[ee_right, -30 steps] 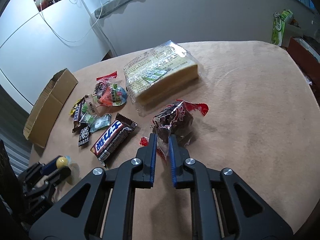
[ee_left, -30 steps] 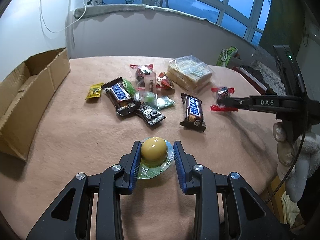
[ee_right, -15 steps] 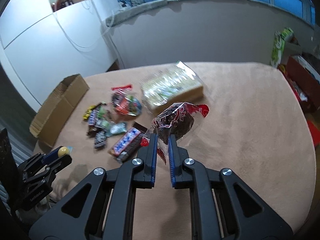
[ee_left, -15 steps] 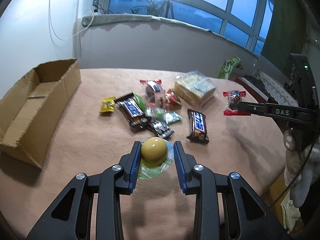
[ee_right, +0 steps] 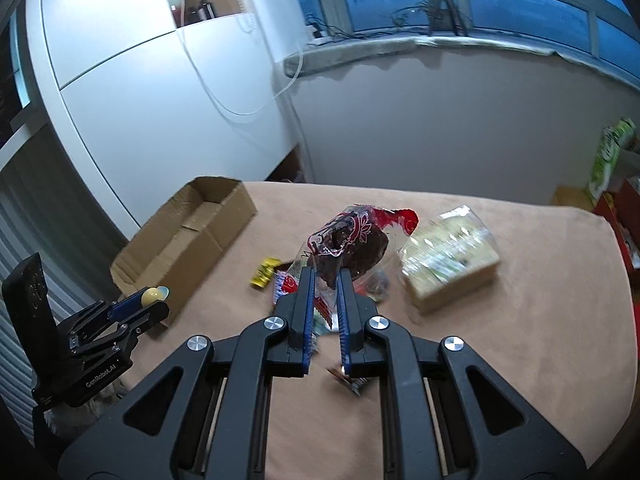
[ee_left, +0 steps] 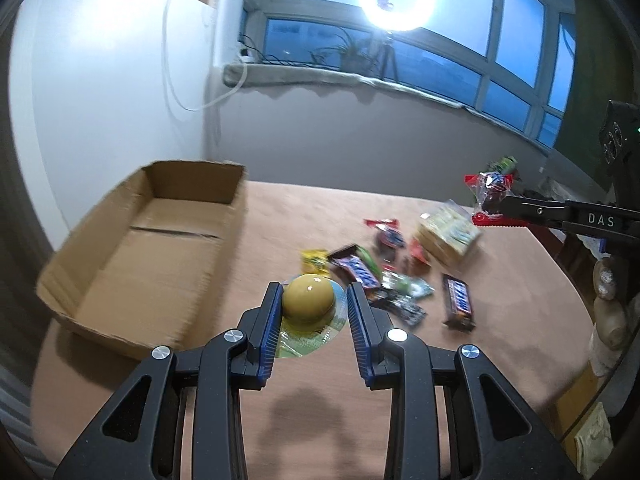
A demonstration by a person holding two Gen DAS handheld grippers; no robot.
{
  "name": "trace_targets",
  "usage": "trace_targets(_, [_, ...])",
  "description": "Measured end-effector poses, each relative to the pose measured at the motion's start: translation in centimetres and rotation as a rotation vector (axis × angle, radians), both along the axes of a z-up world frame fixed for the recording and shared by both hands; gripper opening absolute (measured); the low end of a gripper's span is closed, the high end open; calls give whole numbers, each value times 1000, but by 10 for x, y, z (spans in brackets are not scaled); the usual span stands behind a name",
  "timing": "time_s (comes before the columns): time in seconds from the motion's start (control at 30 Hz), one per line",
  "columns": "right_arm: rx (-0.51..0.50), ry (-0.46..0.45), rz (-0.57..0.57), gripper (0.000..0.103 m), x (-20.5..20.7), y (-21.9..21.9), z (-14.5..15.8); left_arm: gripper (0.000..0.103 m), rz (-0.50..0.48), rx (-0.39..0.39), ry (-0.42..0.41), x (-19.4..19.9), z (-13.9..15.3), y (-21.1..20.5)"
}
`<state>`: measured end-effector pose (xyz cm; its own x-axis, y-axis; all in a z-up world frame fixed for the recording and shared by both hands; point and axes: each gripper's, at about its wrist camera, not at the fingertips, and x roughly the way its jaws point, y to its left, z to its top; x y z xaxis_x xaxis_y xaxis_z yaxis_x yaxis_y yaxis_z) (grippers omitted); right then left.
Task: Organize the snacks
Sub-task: 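Carry both candies over the cardboard box with both tools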
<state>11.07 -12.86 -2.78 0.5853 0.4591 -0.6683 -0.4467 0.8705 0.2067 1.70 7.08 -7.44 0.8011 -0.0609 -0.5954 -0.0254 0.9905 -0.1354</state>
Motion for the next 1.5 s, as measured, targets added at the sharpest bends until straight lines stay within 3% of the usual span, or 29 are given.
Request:
trace_targets(0.67, [-35,-18,221,11,55,153,15,31,174,21,16,6,-8,92])
trace_targets(1.1, [-92,24,334,11,79,228,-16,31,215,9,54,16,-20,115])
trace_targets(1.5, [-125,88,377,11,88,256,-45,31,217,17,79,23,-25,117])
